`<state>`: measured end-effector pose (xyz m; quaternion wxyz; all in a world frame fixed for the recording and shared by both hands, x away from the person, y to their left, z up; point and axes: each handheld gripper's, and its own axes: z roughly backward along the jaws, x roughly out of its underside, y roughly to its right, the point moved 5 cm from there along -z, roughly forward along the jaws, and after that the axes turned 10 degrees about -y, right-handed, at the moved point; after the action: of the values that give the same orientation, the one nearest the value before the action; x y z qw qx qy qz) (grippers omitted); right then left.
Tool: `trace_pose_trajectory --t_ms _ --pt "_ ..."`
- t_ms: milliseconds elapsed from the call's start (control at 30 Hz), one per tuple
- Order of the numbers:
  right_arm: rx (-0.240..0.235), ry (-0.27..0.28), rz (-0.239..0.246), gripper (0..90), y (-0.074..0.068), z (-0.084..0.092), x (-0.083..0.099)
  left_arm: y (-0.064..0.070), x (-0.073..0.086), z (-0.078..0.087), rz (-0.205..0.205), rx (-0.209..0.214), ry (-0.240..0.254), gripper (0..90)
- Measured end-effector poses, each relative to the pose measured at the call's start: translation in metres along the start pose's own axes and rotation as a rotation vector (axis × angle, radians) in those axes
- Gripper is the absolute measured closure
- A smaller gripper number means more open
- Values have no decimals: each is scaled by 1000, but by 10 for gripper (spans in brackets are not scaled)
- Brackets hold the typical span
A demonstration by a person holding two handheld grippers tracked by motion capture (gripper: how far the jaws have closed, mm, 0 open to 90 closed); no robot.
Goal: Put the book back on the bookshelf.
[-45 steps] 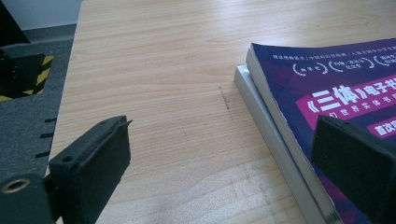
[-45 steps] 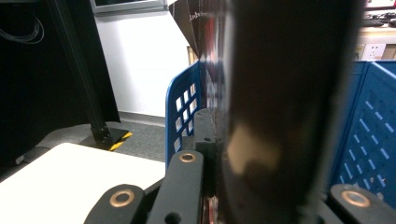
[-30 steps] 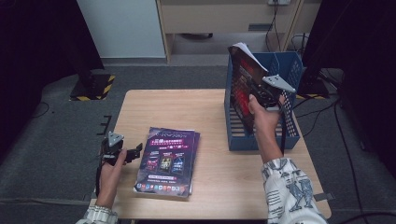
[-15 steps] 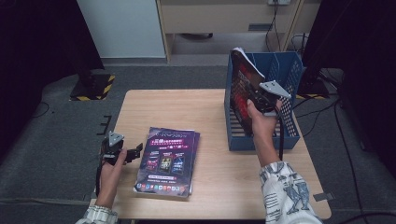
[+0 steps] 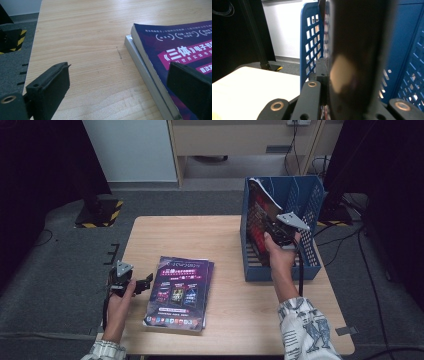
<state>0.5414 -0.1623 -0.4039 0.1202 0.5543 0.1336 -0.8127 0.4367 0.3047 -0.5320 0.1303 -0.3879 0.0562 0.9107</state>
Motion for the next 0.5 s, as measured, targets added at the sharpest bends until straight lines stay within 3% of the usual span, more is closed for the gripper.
trace_pose_trajectory --t_ms 500 --pt "-9 -20 28 855 -9 1 11 1 0 -1 -3 -5 0 45"
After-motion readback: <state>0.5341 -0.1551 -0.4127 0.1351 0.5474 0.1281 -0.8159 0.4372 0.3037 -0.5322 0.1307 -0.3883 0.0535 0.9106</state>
